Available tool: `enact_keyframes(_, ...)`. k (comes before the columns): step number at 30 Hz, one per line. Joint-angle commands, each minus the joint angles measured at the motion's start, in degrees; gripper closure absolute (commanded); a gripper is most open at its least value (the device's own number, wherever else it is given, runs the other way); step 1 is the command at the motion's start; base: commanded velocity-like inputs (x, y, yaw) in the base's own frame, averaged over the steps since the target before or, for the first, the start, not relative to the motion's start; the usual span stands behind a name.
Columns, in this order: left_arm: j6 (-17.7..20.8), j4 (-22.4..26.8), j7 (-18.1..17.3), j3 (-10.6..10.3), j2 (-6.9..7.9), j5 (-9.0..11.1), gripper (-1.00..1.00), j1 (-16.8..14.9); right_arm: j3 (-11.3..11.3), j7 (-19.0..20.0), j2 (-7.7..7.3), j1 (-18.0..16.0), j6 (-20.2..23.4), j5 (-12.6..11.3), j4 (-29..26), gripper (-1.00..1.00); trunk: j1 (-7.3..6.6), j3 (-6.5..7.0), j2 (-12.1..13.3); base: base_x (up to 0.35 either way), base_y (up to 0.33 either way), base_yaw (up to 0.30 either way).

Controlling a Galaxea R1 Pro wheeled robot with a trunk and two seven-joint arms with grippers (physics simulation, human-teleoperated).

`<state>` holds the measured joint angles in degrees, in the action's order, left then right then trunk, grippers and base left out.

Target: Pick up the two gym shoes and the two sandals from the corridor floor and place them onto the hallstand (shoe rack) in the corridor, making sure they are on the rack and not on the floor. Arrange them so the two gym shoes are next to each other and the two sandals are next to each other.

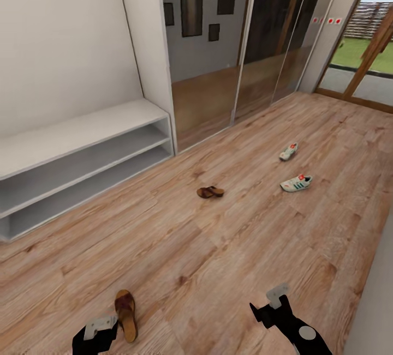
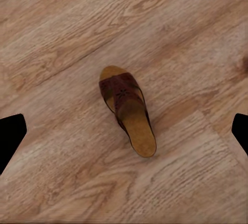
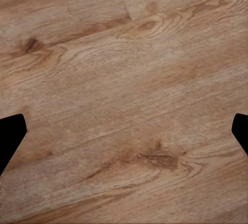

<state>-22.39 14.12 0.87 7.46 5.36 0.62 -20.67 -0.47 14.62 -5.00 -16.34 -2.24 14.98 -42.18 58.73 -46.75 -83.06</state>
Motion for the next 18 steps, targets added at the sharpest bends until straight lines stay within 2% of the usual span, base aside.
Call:
enact_keyframes(1, -0.2, -0.1, 0.1, 0.0, -0.01, 0.1, -1.0, -0.1, -0.1, 0.1, -0.01, 0.0, -0.2, 0.5, 0.0, -1.0, 0.0, -0.04, 0.0, 0.007, -0.011, 0.273)
enact_keyframes(18, -0.2, -0.1, 0.1, 0.0, -0.05, 0.1, -1.0, -0.1, -0.1, 0.1, -0.01, 0.0, -0.2, 0.5, 0.0, -1.0, 0.0, -0.04, 0.0, 0.017, -0.006, 0.276)
